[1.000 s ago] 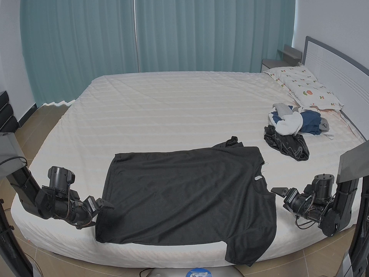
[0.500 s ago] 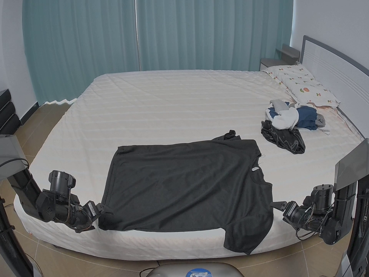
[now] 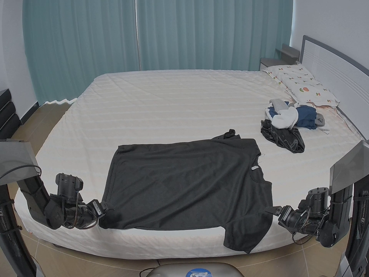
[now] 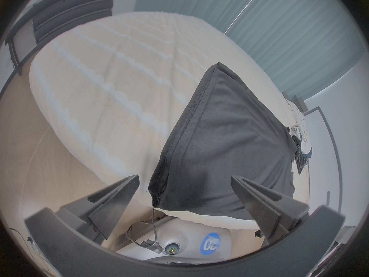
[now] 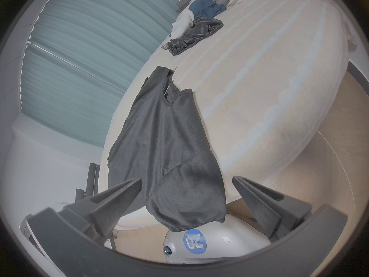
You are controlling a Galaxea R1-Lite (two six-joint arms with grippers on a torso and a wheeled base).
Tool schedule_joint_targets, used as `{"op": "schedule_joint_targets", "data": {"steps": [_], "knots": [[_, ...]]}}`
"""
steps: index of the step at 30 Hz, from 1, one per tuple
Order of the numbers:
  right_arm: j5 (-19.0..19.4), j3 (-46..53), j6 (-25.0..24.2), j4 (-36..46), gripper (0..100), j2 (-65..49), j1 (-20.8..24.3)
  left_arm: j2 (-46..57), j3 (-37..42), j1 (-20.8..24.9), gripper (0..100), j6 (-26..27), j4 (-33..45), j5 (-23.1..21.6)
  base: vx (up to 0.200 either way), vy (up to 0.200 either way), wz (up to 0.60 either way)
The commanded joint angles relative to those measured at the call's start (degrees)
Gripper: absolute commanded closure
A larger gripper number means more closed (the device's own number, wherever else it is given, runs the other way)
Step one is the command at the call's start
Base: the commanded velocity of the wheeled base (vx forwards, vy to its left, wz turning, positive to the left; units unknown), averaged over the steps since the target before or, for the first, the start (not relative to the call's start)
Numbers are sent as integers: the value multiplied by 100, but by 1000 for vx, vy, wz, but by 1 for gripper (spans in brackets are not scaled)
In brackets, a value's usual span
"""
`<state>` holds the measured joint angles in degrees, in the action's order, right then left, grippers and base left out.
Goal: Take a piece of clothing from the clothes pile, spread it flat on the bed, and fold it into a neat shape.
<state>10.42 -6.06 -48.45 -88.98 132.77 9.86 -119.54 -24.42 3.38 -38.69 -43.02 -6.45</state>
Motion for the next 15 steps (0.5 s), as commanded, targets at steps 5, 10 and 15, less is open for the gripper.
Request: {"op": "schedule_joint_targets", "data": {"steps": [5,10,15], "knots": [[12,210,-33,-67,0,-23,25,-280,385,163,0,-103,-330,161,0,0,0],[-58,202,-86,-76,0,-40,174,-289,385,172,0,-156,-339,153,0,0,0],[-84,184,-112,-67,0,-181,130,-324,271,190,0,-147,-339,126,0,0,0]]}}
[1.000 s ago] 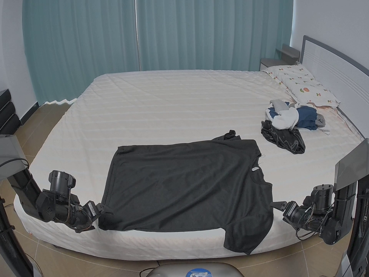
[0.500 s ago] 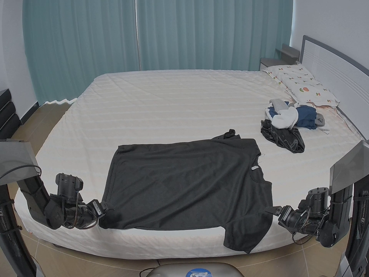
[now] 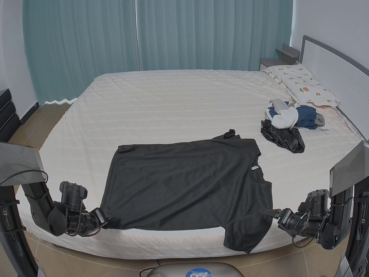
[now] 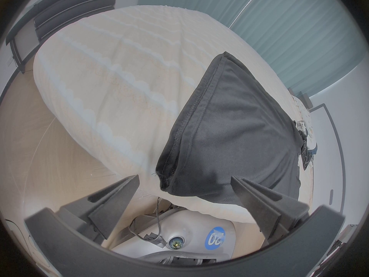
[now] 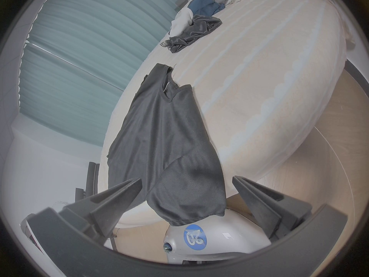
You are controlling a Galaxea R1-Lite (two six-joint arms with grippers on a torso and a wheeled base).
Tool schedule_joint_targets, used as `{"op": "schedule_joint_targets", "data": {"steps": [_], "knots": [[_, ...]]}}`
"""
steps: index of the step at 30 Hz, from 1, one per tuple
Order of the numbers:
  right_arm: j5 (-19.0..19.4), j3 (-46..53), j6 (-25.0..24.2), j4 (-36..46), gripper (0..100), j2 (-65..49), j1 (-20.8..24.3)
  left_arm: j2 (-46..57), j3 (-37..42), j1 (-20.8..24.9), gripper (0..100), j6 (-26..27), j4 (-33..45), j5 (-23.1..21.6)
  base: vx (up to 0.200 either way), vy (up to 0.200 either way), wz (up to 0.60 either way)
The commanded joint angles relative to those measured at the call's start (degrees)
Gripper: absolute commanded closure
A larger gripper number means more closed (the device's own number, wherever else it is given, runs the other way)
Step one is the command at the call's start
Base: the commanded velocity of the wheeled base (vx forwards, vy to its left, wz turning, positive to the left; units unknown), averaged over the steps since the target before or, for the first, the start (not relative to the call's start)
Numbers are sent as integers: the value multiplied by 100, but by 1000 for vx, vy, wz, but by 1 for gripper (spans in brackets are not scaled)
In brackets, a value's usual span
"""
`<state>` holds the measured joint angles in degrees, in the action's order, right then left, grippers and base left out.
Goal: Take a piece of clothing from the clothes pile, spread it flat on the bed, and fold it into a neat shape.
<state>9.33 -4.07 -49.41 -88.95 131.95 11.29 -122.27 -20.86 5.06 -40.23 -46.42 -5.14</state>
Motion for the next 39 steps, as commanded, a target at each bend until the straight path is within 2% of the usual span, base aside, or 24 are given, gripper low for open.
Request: {"op": "schedule_joint_targets", "data": {"steps": [1,11,12,17,24,28,29,32,39], "knots": [[25,-15,-16,-69,0,-99,-13,-51,-85,21,0,6,2,-4,0,0,0],[43,-199,-7,-69,0,-12,-13,-192,-454,109,0,59,63,40,0,0,0],[43,-182,-16,-69,0,-3,-13,-218,-454,136,100,59,63,57,0,0,0],[34,-182,-7,-69,0,68,-13,-209,-401,162,100,59,72,84,0,0,0],[8,-252,89,-69,0,147,23,-157,-349,162,100,261,283,506,0,0,0],[96,-384,441,-61,0,349,23,-121,-358,171,100,288,362,602,0,0,0],[210,-481,678,-61,0,481,-13,-121,-358,162,100,288,371,602,0,0,0],[430,-604,792,-61,0,709,-30,-157,-358,162,100,279,371,602,0,0,0],[430,-823,1109,-61,0,797,-250,-165,-340,171,100,270,379,594,0,0,0]]}}
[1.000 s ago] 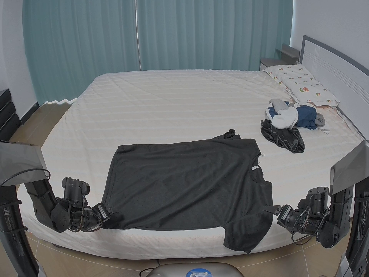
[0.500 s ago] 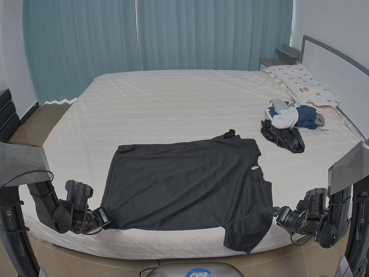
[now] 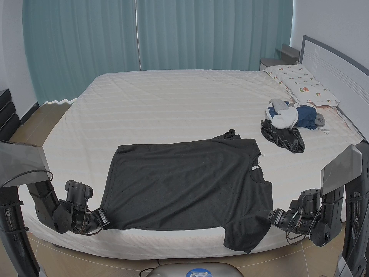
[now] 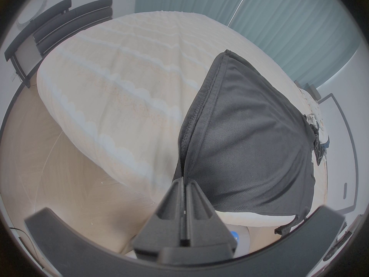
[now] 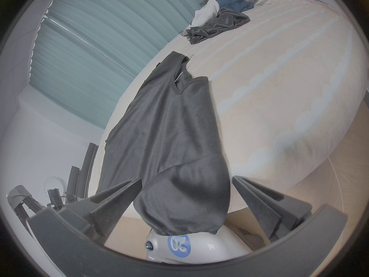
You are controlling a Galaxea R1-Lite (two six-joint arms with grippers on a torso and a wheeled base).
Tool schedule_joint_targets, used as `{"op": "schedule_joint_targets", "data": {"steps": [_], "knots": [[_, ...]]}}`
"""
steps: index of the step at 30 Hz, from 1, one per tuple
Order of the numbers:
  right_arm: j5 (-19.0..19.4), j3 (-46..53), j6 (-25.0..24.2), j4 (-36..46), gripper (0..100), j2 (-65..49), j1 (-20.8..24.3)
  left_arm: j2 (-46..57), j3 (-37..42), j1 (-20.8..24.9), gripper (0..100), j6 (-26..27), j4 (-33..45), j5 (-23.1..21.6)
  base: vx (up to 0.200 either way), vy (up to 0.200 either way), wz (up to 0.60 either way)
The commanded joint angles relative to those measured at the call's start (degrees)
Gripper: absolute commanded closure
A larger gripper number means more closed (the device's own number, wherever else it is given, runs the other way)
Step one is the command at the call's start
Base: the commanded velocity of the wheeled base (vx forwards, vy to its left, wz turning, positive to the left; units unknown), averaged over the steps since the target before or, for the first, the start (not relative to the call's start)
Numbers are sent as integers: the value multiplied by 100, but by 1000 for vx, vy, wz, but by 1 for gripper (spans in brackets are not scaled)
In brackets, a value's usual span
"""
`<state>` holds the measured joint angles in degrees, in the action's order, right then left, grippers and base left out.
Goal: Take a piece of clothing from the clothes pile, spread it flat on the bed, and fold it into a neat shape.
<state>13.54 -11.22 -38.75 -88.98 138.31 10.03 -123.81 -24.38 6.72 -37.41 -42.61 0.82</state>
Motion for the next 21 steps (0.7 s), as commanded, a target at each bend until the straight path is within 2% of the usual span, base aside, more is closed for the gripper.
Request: {"op": "schedule_joint_targets", "data": {"steps": [1,2,3,8,19,21], "knots": [[17,-118,43,-58,0,161,-168,-21,12,5,100,-12,-2,-3,0,0,0],[17,-118,43,-58,0,161,-168,-21,12,5,100,-12,-2,-3,0,0,0],[17,-83,131,-58,100,126,-247,-29,21,5,100,-20,-2,-3,0,0,0],[34,-12,395,-58,100,126,-344,-12,83,5,100,-12,7,-3,0,0,0],[52,357,544,-58,100,-182,-546,32,100,14,100,-12,24,6,0,0,0],[69,541,764,-67,100,-261,-678,41,144,14,100,6,24,6,0,0,0]]}}
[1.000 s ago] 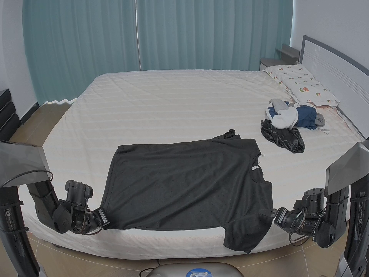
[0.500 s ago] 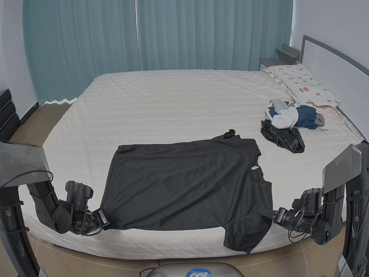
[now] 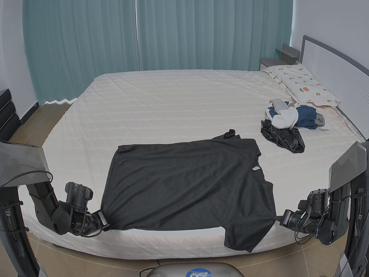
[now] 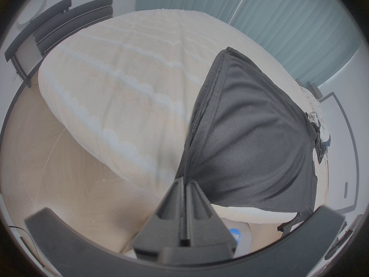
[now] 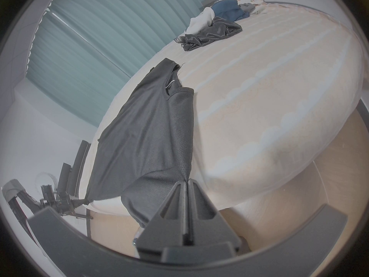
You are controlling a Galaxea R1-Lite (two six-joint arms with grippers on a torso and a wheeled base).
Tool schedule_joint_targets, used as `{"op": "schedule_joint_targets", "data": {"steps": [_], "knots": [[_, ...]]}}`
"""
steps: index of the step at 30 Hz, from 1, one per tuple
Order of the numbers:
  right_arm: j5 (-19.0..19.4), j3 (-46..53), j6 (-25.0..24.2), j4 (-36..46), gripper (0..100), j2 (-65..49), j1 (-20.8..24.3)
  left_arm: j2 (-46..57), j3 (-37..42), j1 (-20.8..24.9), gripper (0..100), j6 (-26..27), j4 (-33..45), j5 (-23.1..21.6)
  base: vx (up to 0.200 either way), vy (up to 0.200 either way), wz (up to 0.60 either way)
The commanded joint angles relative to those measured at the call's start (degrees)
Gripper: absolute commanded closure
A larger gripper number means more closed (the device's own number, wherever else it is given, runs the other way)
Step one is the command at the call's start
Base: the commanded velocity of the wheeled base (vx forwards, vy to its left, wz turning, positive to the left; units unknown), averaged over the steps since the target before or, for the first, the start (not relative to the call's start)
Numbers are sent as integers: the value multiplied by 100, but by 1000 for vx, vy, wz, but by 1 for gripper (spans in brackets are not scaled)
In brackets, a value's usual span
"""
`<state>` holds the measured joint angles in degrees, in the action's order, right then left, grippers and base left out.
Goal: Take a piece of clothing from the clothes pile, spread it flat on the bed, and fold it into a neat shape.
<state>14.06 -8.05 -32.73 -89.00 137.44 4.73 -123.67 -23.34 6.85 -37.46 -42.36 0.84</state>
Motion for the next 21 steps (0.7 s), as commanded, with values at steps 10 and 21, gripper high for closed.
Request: {"op": "schedule_joint_targets", "data": {"steps": [10,21], "knots": [[343,611,619,-56,100,-402,-763,274,76,185,100,178,633,4,0,0,0],[361,567,724,-56,100,-261,-719,247,49,203,100,169,721,4,0,0,0]]}}
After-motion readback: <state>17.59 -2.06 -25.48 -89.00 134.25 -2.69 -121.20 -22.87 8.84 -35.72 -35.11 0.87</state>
